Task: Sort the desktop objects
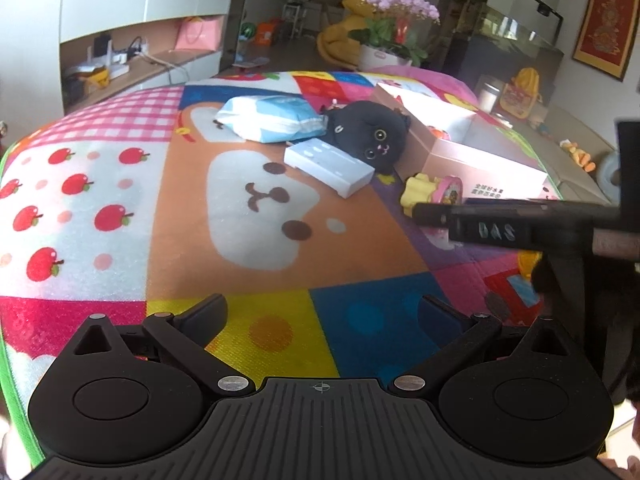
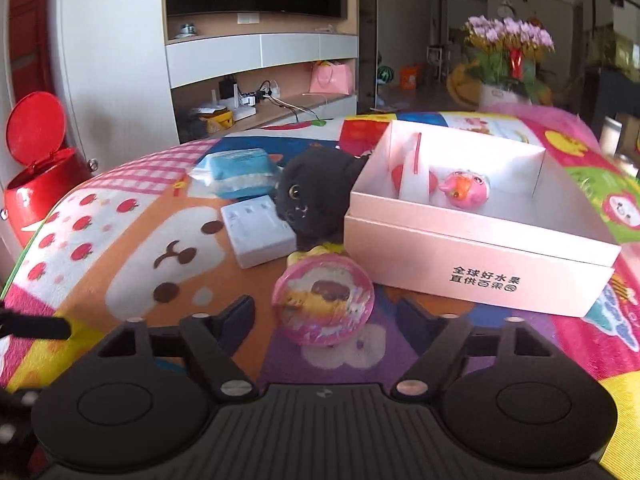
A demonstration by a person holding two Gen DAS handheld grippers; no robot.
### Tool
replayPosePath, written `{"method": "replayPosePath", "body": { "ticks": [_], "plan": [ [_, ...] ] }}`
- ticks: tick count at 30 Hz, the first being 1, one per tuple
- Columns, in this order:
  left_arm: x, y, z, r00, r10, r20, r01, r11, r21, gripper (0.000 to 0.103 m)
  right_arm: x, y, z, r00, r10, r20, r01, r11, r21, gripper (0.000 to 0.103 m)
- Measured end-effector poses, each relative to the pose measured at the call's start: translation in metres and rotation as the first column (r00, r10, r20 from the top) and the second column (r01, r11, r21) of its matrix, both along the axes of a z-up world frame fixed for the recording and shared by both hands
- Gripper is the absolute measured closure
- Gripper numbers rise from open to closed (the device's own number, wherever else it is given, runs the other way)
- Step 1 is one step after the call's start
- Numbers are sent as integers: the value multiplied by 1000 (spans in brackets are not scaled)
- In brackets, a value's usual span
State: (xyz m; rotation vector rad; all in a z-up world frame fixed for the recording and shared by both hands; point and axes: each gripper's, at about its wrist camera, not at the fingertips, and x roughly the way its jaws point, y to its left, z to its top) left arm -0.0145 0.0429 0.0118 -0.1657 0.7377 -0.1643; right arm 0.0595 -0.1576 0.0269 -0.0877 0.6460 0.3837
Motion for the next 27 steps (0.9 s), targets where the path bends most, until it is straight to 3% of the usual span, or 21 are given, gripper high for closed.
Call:
{"method": "replayPosePath", "body": {
  "ticks": [3, 5, 10, 14, 19, 23, 27],
  "plan": [
    [-1, -2, -1, 1000, -17, 3, 17, 1000, -8, 0, 0, -2, 9, 1000, 20, -14, -20, 1000, 8, 48],
    [0, 0, -2, 1000, -16, -3, 16, 1000, -24, 0, -9, 3, 18, 998, 58, 0, -58, 998, -37, 48],
    [-1, 2, -3, 1000, -11, -1, 11, 1000, -18, 0, -38, 21, 27, 983, 174, -58, -181, 970, -161, 48],
    [-5, 1, -3, 1000, -21, 1, 21, 1000, 8, 0, -59, 30, 27, 974, 226, -19, -225, 949, -221, 48],
    [-8, -2, -5, 999, -33, 1, 33, 999, 36, 0, -69, 21, 21, 974, 225, -6, -222, 957, -188, 46],
    [-8, -8, -7, 999, -34, -2, 34, 997, 75, 0, -78, -7, 31, 984, 171, 44, -165, 980, -112, 18],
    [-9, -20, -10, 999, -50, -5, 50, 986, 161, 0, -84, -46, 32, 995, 37, 88, -29, 996, -89, 10]
  ]
}}
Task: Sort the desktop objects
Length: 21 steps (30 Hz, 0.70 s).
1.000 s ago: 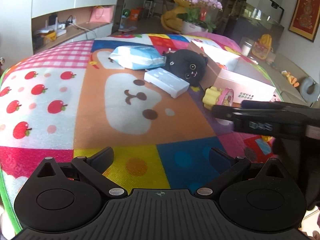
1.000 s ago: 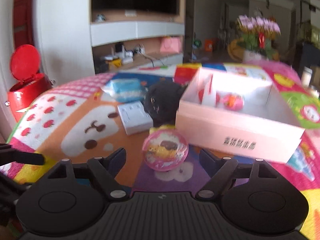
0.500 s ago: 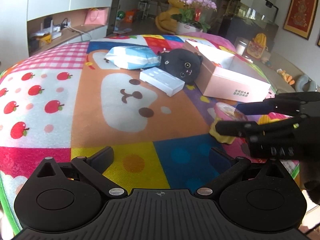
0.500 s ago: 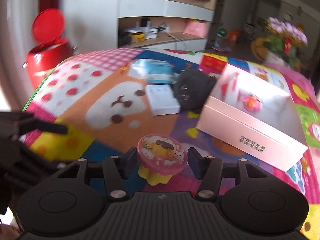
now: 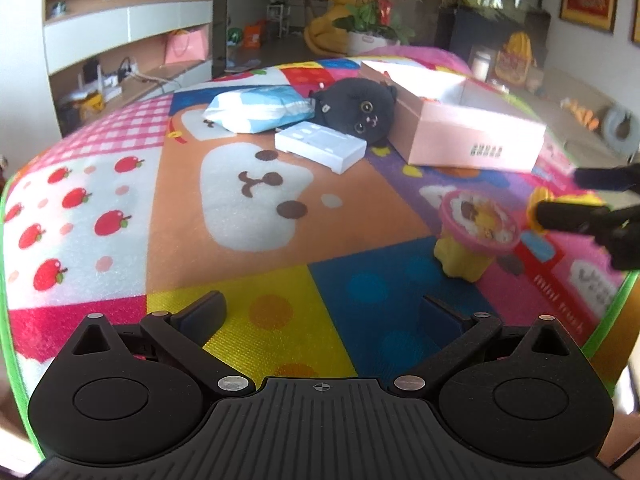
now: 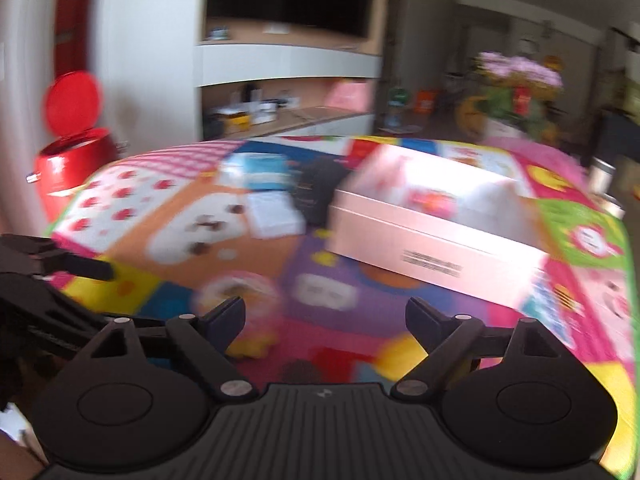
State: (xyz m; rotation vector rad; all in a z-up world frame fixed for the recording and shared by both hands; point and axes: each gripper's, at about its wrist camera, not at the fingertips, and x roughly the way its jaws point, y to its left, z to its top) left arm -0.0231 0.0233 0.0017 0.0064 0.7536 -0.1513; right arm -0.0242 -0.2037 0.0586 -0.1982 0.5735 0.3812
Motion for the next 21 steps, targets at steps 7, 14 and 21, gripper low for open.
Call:
{"method": "replayPosePath", "body": {
  "ticks": [7, 14, 21],
  "plan": [
    [7, -11, 11, 999, -43, -22, 41, 997, -63, 0, 2, -70, -32, 960, -260, -100, 267, 961, 64, 0],
    [22, -65, 15, 982, -171, 82, 172, 985, -9, 15, -1, -80, -51, 937, -322, -138, 340, 931, 137, 0],
    [28, -74, -1, 987, -132, 93, 123, 988, 93, 19, -6, -74, -49, 941, -306, -142, 324, 938, 123, 0]
  ]
}}
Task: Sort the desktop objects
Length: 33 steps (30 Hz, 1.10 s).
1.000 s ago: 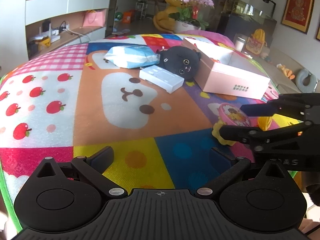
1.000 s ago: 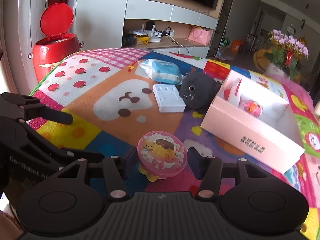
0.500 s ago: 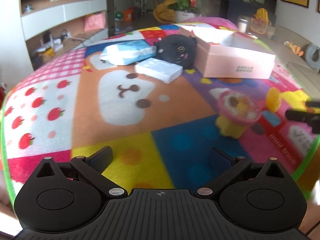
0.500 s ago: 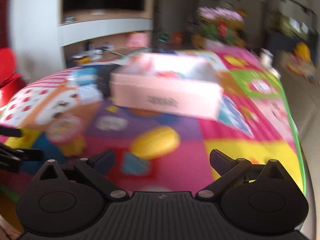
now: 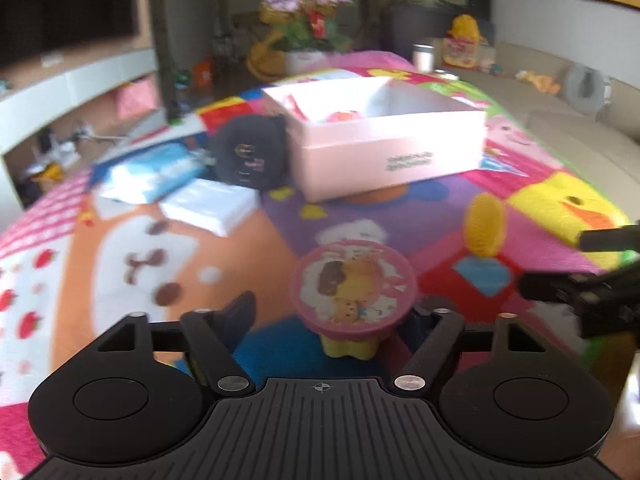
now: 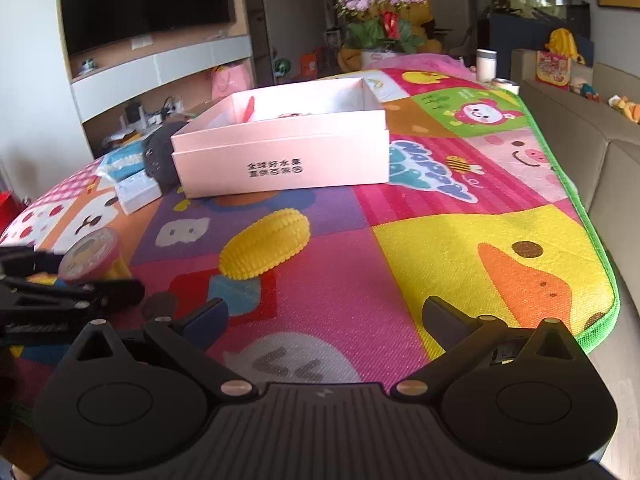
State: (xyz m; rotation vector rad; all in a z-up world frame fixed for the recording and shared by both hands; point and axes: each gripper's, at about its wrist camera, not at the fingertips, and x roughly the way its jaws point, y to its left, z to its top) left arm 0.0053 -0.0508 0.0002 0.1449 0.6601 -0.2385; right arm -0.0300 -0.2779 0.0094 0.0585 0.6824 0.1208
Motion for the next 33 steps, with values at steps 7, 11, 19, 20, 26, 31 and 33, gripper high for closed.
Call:
{"method": "replayPosePath", "body": {
  "ticks": [7, 11, 19, 20, 26, 31, 33],
  "plan": [
    [4, 39, 2, 987, 154, -33, -156, 987, -48, 8, 8, 19, 8, 995, 103, 17, -103, 994, -26, 4],
    [3, 56, 3, 978, 203, -51, -208, 971, -120, 8, 22, 39, 11, 978, 209, -17, -208, 978, 27, 14],
    [1, 62, 2, 979, 196, -53, -202, 966, -159, 3, 26, 52, 26, 968, 244, 65, -249, 963, 98, 18],
    [1, 61, 1, 979, 196, -52, -202, 966, -160, 3, 25, 55, 28, 970, 225, 88, -228, 973, 28, 18],
    [0, 59, 1, 980, 192, -48, -198, 968, -156, 3, 54, 55, 17, 999, 46, 20, -44, 997, -66, 18],
    [0, 61, 0, 981, 190, -47, -195, 965, -174, 2, 64, 63, 14, 999, 25, 25, -22, 993, -115, 24],
    [0, 62, 0, 981, 190, -48, -195, 964, -179, 1, 61, 59, 16, 999, 49, 20, -47, 995, -90, 24]
  ]
}}
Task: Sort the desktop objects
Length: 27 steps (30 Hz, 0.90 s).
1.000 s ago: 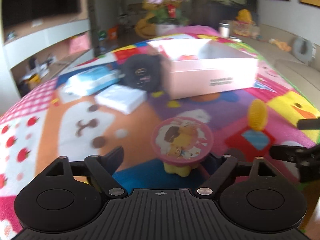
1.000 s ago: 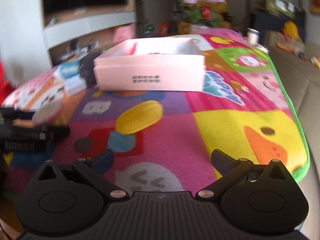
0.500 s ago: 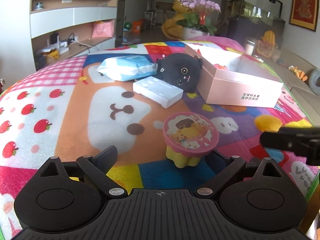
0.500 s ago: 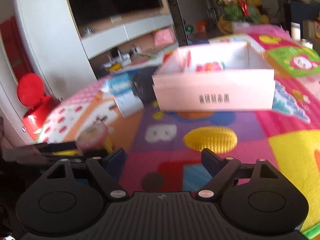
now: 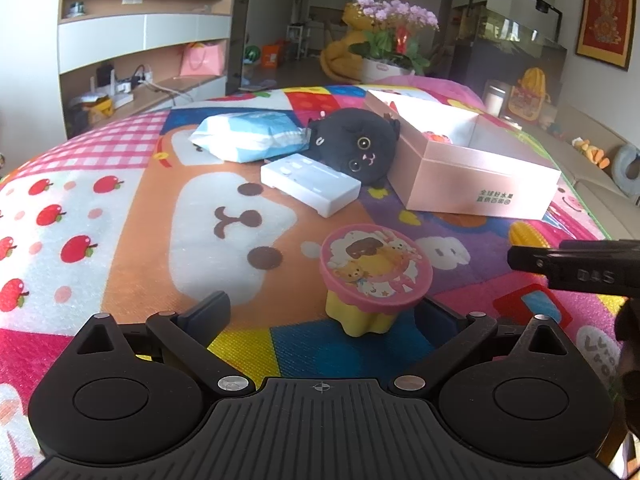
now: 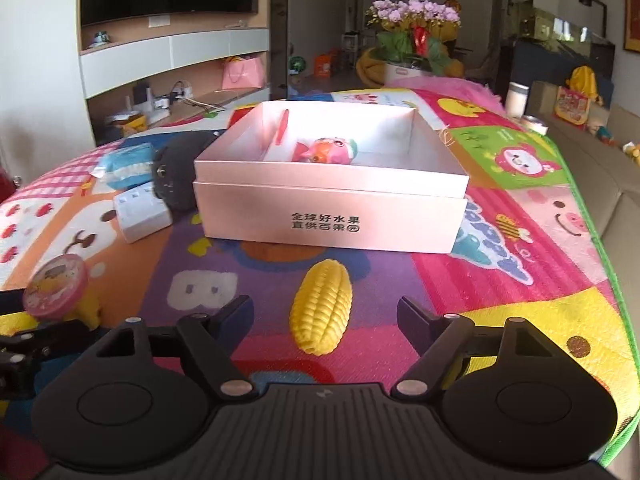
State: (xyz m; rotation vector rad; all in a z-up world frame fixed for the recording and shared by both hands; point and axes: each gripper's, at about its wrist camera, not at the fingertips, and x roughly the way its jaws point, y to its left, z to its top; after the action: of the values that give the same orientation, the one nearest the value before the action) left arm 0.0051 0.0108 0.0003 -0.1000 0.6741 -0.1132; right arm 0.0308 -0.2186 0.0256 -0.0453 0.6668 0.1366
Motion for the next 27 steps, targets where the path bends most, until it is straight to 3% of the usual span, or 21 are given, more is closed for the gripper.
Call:
{"method": "replayPosePath", "body": {
  "ticks": [3, 5, 7, 11, 15, 22, 27],
  "plan": [
    [0, 0, 0, 1000, 0, 0, 0, 1000, 1, 1, -10, -6, 4, 993, 115, -15, -113, 988, 107, 24],
    [0, 0, 0, 1000, -1, 0, 1, 1000, 1, 1, -13, -10, 5, 975, 217, -45, -201, 950, 238, 24],
    [0, -1, 0, 1000, 0, 0, 0, 1000, -1, 1, -14, -9, 8, 970, 240, -37, -219, 932, 290, 24],
    [1, -1, 0, 1000, -1, 0, 1, 1000, -1, 0, -15, 6, 8, 991, 132, 7, -132, 986, 100, 19],
    [0, -1, 0, 1000, -2, 1, 2, 1000, -6, 0, -6, 14, -7, 999, 42, 4, -42, 999, -31, 19],
    [1, -2, 0, 1000, -4, -1, 4, 1000, -7, 0, 2, -1, -11, 999, -22, 24, 24, 998, -56, 23],
    [1, -2, 0, 1000, -3, 0, 3, 1000, -8, 0, 21, -12, -11, 999, -37, 18, 38, 997, -72, 45]
  ]
}}
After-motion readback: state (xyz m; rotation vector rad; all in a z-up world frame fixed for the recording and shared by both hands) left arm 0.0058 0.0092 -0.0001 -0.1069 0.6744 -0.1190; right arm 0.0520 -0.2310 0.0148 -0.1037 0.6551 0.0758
